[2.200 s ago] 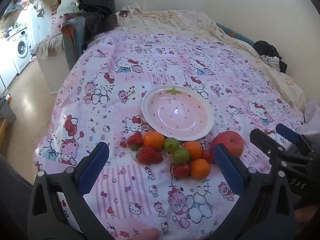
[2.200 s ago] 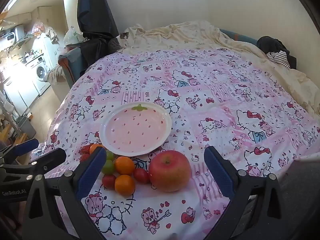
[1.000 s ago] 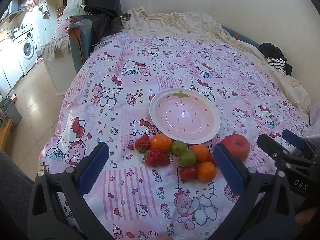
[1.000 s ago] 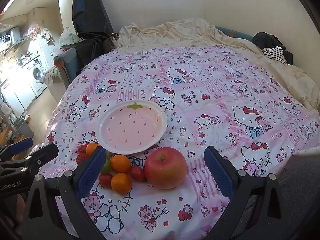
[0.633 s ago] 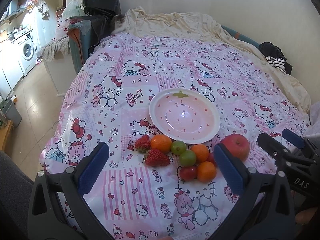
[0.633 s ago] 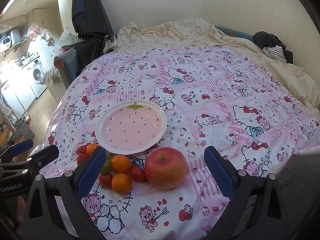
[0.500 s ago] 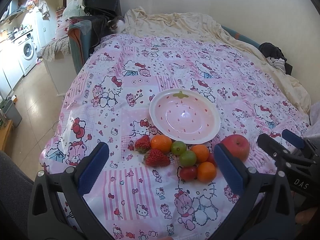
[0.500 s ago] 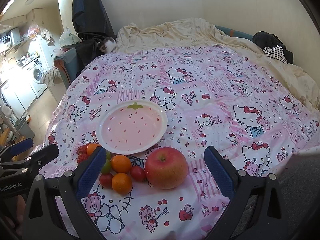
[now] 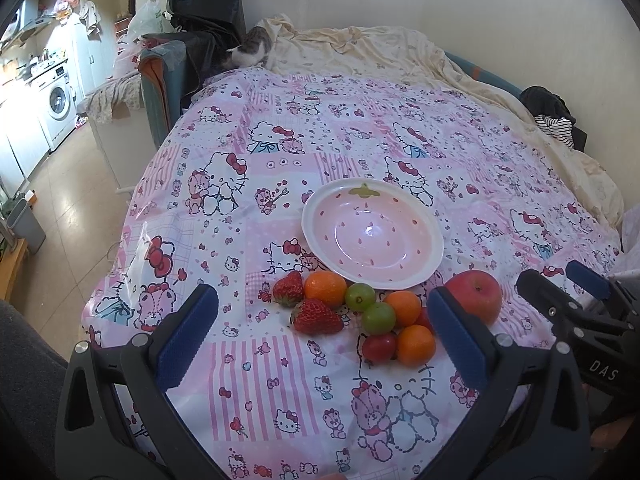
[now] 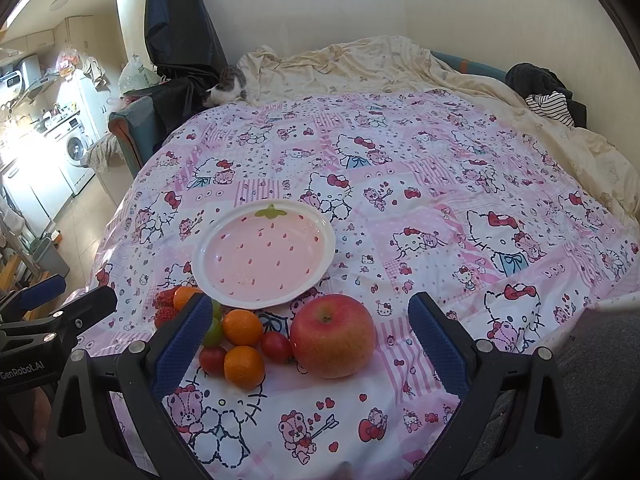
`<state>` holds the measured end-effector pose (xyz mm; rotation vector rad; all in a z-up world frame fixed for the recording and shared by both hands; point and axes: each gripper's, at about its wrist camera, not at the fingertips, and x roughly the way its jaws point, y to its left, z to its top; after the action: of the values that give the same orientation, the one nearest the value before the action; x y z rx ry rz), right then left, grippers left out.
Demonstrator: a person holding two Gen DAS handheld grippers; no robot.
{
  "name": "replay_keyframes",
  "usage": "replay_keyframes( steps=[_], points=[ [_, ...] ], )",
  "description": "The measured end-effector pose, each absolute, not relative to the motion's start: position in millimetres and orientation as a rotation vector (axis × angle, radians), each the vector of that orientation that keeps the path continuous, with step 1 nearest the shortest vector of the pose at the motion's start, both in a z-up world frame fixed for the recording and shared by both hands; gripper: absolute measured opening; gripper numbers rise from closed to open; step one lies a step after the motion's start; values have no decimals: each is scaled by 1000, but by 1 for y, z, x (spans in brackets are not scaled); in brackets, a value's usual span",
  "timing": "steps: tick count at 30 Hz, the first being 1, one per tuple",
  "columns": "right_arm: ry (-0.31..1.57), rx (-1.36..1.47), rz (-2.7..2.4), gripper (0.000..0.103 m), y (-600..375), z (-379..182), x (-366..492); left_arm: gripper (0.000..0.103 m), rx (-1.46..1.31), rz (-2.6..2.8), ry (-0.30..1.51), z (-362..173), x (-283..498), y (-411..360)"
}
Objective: Organize fruits
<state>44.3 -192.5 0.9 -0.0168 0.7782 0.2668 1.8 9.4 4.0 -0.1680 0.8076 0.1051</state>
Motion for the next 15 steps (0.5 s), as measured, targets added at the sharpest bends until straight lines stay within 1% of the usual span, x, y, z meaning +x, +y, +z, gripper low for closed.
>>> replay_keyframes(
  steps=[15],
  points=[
    [779,-19,269,100,-192,0,43,103,-163,113,805,3,0,12]
  ],
)
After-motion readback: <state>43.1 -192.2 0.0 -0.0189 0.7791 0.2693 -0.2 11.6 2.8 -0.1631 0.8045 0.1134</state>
